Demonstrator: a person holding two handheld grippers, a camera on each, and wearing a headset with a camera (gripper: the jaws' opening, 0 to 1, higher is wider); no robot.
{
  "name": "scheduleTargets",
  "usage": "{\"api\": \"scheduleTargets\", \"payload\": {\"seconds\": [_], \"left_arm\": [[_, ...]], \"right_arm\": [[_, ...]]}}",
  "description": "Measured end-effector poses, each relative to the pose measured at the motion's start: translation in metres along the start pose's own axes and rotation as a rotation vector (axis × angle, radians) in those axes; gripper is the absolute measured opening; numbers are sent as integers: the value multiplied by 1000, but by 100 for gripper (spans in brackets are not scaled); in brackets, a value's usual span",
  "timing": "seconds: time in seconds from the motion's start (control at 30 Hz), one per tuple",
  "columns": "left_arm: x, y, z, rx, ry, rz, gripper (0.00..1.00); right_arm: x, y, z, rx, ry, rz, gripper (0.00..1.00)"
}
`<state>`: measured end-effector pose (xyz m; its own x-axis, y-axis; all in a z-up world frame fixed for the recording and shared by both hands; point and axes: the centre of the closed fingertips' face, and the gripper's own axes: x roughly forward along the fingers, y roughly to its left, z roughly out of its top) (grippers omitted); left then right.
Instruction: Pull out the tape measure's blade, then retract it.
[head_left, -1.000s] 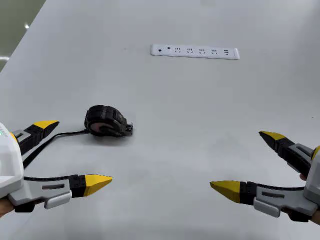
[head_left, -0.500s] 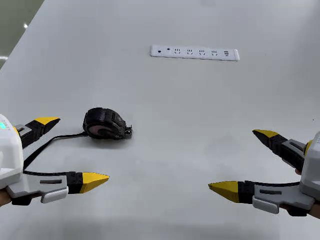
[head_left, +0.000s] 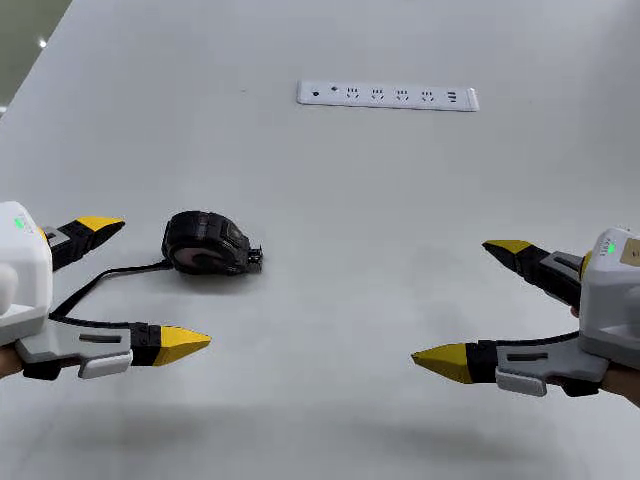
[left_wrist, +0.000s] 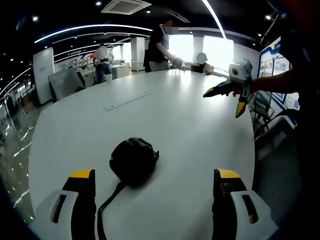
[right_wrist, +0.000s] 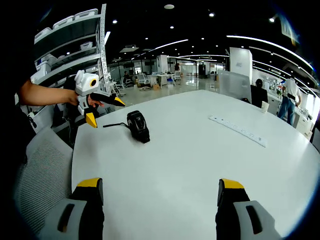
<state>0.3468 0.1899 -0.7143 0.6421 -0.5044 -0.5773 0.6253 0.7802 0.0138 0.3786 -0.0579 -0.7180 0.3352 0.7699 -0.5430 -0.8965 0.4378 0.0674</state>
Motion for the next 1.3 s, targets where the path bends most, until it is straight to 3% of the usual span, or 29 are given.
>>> {"api": "scheduleTargets", "payload": {"seconds": [0.73, 0.93, 1.3], "left_arm": [[25, 19, -7, 128, 113, -125, 82], [32, 24, -13, 182, 177, -155, 74], [45, 36, -13, 249, 227, -198, 62]], "right_arm": [[39, -8, 3, -88, 66, 122, 88], [51, -8, 6, -137, 76, 157, 85], [76, -6, 14, -227, 90, 226, 78]]}}
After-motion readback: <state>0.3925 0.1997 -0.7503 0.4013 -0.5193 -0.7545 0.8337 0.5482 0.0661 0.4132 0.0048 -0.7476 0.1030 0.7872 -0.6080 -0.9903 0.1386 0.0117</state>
